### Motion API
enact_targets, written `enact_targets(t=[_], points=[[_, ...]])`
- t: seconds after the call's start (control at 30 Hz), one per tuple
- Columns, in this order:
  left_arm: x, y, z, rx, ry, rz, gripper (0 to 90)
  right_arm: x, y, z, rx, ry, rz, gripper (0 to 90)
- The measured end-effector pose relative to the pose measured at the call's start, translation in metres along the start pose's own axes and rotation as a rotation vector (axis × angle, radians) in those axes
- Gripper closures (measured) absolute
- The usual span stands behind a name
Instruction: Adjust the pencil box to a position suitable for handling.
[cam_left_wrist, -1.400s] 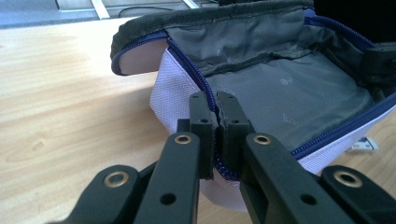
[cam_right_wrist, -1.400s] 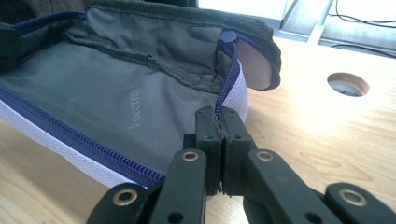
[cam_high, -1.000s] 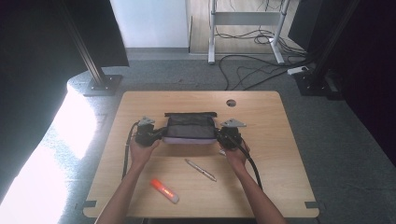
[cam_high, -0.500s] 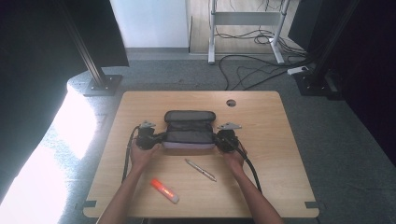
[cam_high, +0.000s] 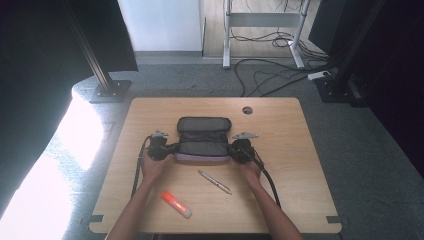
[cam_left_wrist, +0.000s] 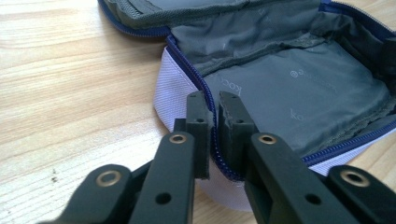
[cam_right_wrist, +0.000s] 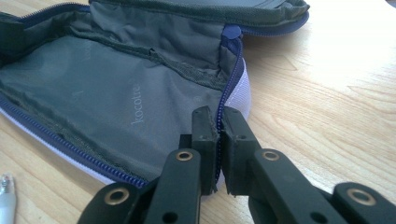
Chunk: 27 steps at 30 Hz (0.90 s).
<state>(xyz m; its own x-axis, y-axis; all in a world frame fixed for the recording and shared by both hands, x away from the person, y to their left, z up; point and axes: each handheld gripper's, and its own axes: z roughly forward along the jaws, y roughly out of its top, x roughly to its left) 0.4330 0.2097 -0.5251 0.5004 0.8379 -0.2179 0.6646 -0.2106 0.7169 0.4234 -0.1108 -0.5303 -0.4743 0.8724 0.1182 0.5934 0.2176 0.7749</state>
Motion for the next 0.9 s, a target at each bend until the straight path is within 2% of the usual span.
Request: enact_targets(t=[0.1,0.13,0.17,0.27,0.33,0.4,0.5,0.6,0.67,0.77,0.9], points=[[-0.002,0.0,0.0,0.006,0.017,0.013,75.9,0.0,-0.001,0.0,0.003,0.0,-0.004,80.1],[-0.002,0.0,0.001,0.002,0.031,0.009,70.2,0.0,-0.001,0.0,-0.002,0.005,-0.005,77.8],[-0.002,0.0,0.001,0.001,0.032,0.001,61.2,-0.001,-0.003,-0.001,-0.006,0.013,-0.009,74.0],[-0.001,0.001,0.0,0.017,0.026,-0.023,43.5,-0.002,-0.005,-0.004,-0.015,0.032,0.003,63.7],[-0.001,0.001,-0.004,0.019,0.012,-0.034,37.4,-0.004,-0.007,-0.008,-0.036,0.035,0.009,58.5],[-0.001,0.001,-0.007,0.012,0.015,-0.032,32.2,-0.006,-0.008,-0.012,-0.047,0.033,0.005,53.0],[-0.002,0.002,-0.01,-0.005,0.01,-0.033,28.4,-0.01,-0.009,-0.018,-0.088,0.034,0.007,49.1],[-0.003,0.002,-0.014,-0.016,0.011,-0.024,26.8,-0.014,-0.01,-0.027,-0.121,0.086,0.039,46.8],[-0.005,0.001,-0.018,-0.034,0.016,-0.025,27.2,-0.016,-0.012,-0.032,-0.14,0.093,0.038,46.8],[-0.006,-0.001,-0.022,-0.04,0.017,-0.03,27.3,-0.02,-0.013,-0.039,-0.143,0.112,0.039,45.5],[-0.003,-0.005,-0.027,-0.034,0.01,-0.023,28.4,-0.024,-0.013,-0.046,-0.14,0.111,0.019,45.1]])
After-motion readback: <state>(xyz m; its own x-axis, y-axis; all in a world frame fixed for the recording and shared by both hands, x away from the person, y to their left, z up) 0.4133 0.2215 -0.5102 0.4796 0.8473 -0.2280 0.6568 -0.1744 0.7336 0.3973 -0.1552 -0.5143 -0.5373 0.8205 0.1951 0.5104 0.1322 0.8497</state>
